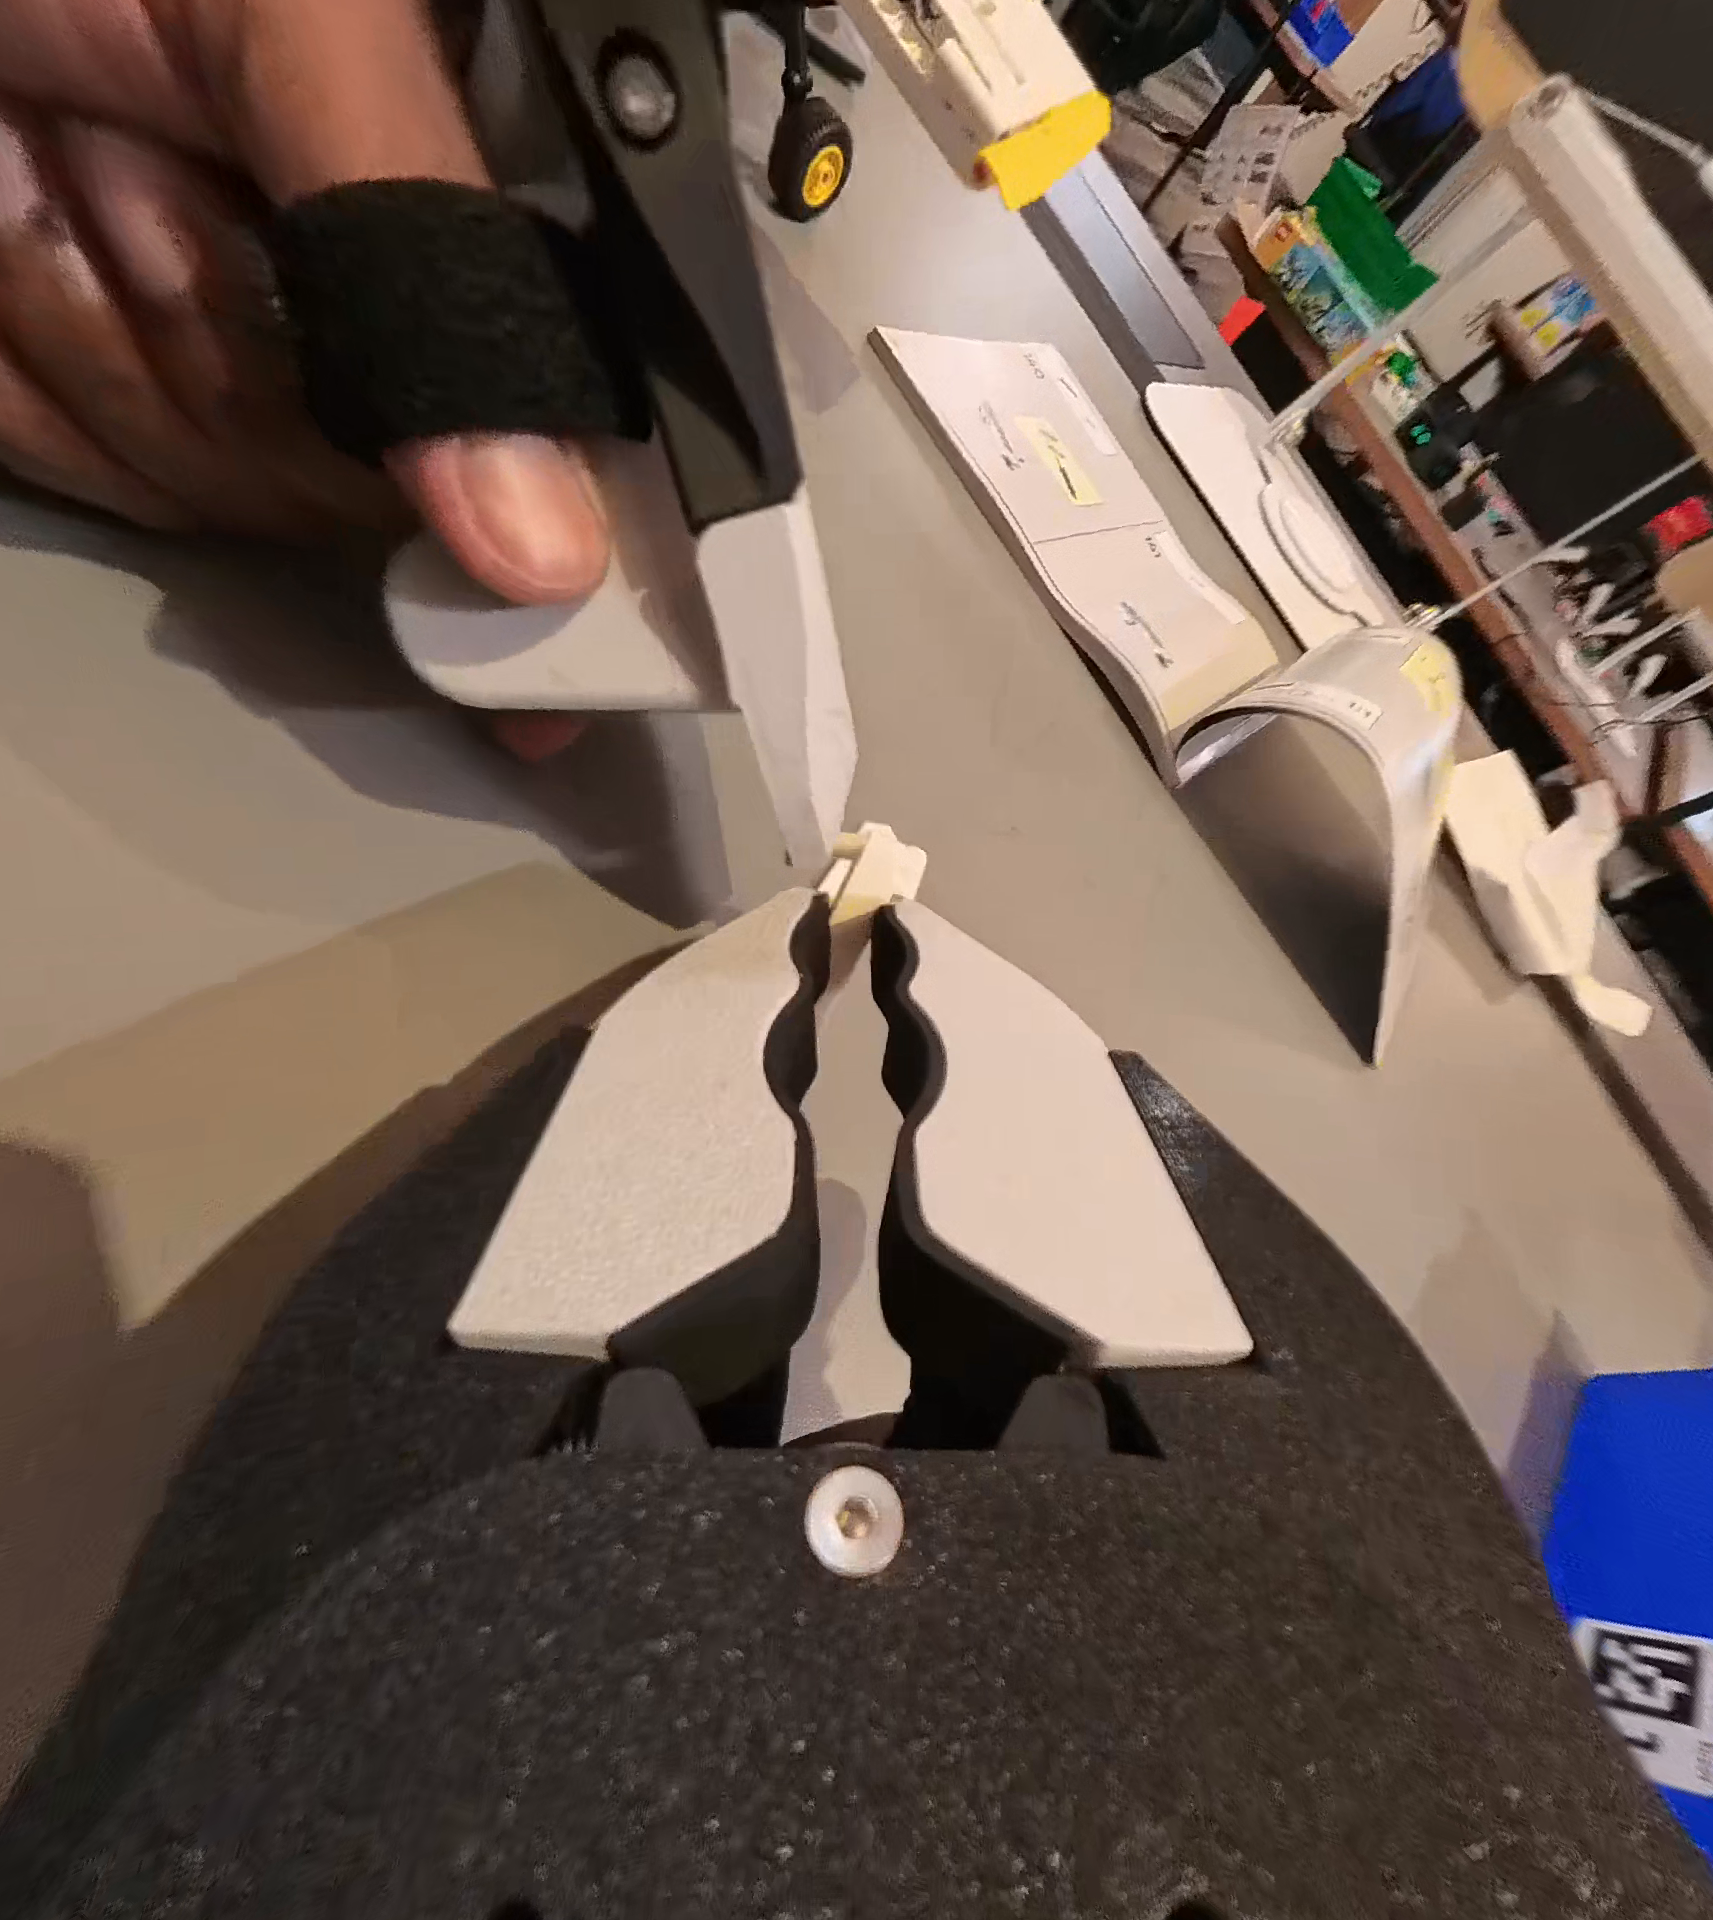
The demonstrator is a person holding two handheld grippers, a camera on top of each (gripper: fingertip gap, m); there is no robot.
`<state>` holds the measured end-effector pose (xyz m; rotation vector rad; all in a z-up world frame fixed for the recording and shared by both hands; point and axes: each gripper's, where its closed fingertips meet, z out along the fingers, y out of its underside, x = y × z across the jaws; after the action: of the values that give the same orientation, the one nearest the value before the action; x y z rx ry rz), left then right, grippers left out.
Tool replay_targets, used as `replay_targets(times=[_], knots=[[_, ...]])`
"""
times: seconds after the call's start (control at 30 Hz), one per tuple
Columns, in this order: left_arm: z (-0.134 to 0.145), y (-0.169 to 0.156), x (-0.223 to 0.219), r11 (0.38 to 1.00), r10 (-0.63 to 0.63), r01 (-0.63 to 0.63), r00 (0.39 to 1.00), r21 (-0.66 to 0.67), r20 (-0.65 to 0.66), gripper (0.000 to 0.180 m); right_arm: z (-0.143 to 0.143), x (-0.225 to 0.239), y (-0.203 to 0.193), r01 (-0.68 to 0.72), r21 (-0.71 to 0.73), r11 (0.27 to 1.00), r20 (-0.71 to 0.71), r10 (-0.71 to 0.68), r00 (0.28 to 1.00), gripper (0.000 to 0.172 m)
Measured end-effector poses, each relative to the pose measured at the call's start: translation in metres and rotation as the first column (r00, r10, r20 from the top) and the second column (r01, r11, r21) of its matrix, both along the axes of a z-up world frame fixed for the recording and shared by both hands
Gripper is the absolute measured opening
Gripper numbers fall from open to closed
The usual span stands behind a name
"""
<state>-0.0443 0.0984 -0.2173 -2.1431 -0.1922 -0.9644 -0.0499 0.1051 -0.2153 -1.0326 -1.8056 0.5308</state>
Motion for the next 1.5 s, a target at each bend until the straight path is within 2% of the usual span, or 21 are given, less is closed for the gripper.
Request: replay_targets(times=[0.3, 0.43, 0.57, 0.7, 0.83, 0.97, 1.33, 1.5], knots=[[-0.005, -0.001, 0.004, 1.000, -0.021, 0.020, 0.999, -0.018, -0.050, 0.007, -0.001, 0.000, 0.000, -0.045, 0.267, 0.963, -0.009, 0.050, 0.999, 0.008], [-0.006, -0.003, 0.006, 0.999, -0.046, 0.044, 0.997, -0.027, -0.069, 0.007, 0.003, 0.001, 0.001, -0.100, 0.471, 0.876, -0.006, 0.116, 0.993, 0.008], [-0.007, -0.003, 0.007, 0.998, -0.057, 0.055, 0.993, -0.024, -0.100, 0.007, 0.004, 0.003, 0.001, -0.192, 0.586, 0.787, 0.035, 0.211, 0.977, 0.008], [-0.006, -0.003, 0.008, 0.998, -0.062, 0.061, 0.993, -0.012, -0.103, 0.007, 0.004, 0.004, 0.000, -0.236, 0.616, 0.752, 0.043, 0.267, 0.963, 0.008], [-0.005, -0.002, 0.009, 0.998, -0.062, 0.063, 0.992, 0.006, -0.112, 0.007, 0.003, 0.005, -0.001, -0.235, 0.537, 0.810, 0.021, 0.265, 0.964, 0.008], [-0.006, -0.003, 0.010, 0.997, -0.073, 0.075, 0.990, 0.007, -0.123, 0.007, 0.002, 0.006, -0.003, -0.220, 0.535, 0.816, -0.003, 0.262, 0.965, 0.008], [-0.008, -0.004, 0.013, 0.996, -0.094, 0.095, 0.985, -0.002, -0.142, 0.007, 0.002, 0.009, -0.002, -0.239, 0.705, 0.668, 0.012, 0.325, 0.946, 0.008], [-0.008, -0.004, 0.013, 0.996, -0.090, 0.090, 0.985, -0.007, -0.148, 0.007, 0.001, 0.008, -0.001, -0.209, 0.735, 0.645, -0.005, 0.314, 0.949, 0.008]])
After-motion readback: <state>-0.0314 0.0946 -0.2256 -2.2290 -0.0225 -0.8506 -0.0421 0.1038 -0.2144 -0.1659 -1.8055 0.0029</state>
